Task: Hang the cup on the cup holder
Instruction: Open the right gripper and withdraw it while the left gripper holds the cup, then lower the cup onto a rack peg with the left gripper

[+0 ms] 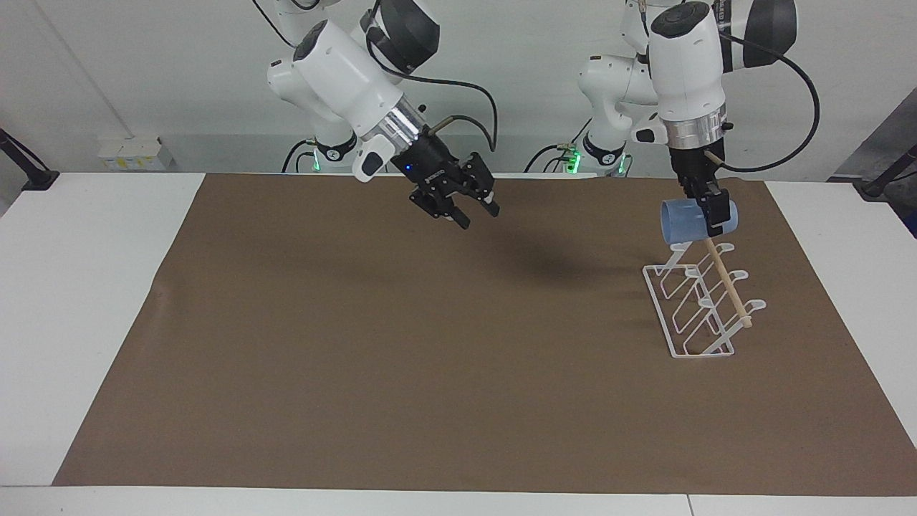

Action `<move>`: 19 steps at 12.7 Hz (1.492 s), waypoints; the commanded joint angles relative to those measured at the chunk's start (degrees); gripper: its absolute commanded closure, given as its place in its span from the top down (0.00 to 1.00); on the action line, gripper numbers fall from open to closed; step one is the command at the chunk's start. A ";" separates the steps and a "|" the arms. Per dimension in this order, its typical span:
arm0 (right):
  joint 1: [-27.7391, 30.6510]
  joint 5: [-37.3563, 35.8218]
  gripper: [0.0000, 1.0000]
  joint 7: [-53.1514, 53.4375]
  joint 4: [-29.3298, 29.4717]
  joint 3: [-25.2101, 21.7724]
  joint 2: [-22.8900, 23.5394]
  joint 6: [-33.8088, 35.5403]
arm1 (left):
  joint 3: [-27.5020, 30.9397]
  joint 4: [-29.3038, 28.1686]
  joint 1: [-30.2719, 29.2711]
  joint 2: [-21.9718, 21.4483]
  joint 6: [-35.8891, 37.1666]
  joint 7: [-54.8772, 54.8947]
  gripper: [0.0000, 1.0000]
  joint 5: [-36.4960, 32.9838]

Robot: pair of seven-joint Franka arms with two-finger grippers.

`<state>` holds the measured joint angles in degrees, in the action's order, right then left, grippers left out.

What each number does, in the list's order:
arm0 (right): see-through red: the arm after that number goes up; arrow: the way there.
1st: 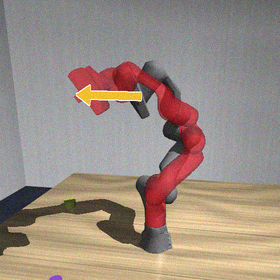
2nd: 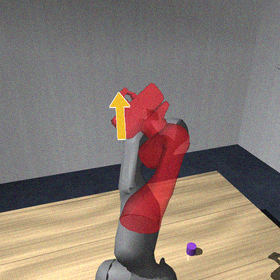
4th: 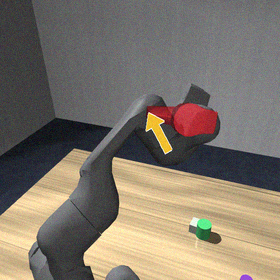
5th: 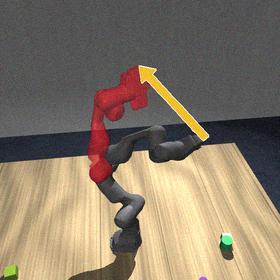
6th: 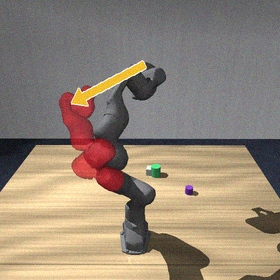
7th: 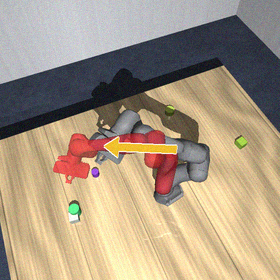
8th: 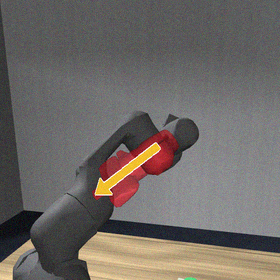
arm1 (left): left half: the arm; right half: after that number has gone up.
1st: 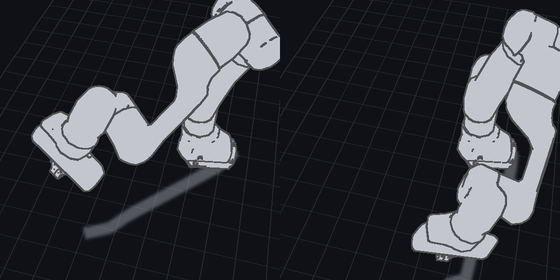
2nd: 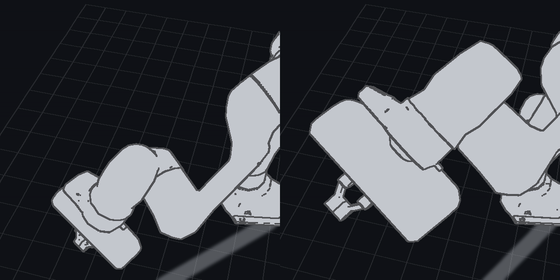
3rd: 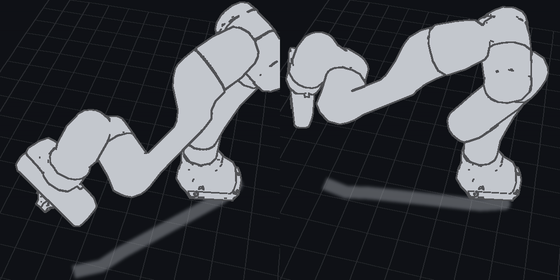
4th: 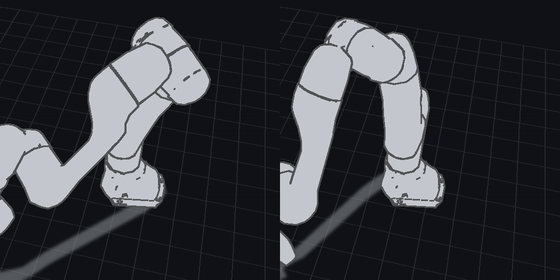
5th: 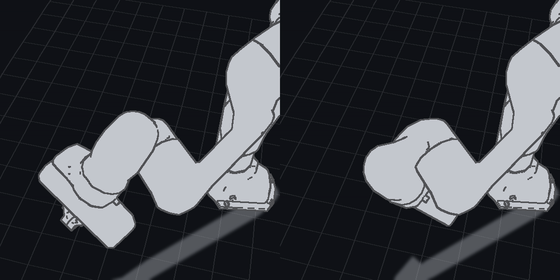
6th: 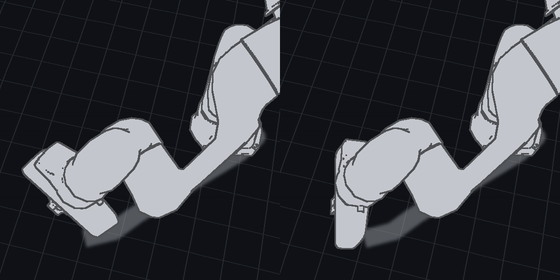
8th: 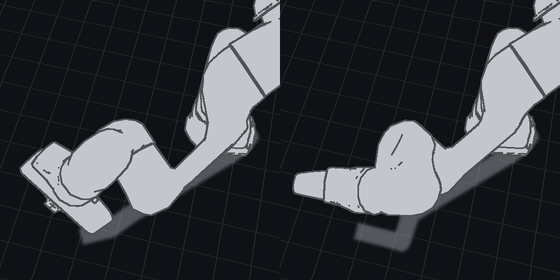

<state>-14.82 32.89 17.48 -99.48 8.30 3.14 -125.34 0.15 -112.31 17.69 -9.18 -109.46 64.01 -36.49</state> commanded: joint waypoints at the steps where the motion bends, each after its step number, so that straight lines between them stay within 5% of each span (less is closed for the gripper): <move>1: 3.39 -12.62 0.65 -1.83 5.59 0.57 -0.94 11.91 | -0.33 -0.36 0.24 2.84 3.53 -4.40 0.00 -10.58; 3: 5.41 -19.69 0.65 -5.32 8.42 0.49 -1.55 20.71 | -0.33 0.16 0.68 5.74 7.93 -12.21 0.00 -16.83; 9: 13.67 -29.71 0.66 -14.57 8.60 0.40 -4.02 33.04 | -0.33 -0.37 0.68 13.72 7.15 -20.22 0.00 -28.88; 15: 18.07 -33.51 0.66 -15.98 4.83 0.49 -6.21 33.58 | -0.24 2.45 -0.73 19.90 0.56 -23.06 0.00 -39.54; 17: 19.21 -33.42 0.77 -15.89 3.68 0.49 -6.74 33.06 | -0.24 2.36 -0.81 19.90 0.73 -23.14 0.00 -39.54; 18: 20.26 -33.42 0.81 -15.98 3.68 0.49 -6.74 32.71 | -0.24 2.36 -0.73 19.90 0.82 -23.06 0.38 -39.54; 19: 21.23 -33.42 0.86 -16.16 3.59 0.57 -6.65 32.44 | -0.24 2.27 -0.64 19.82 1.00 -23.06 0.99 -39.54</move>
<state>4.01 0.46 2.71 -93.72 8.02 -1.80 -92.01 0.01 -110.73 17.49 10.27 -108.05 41.34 -74.82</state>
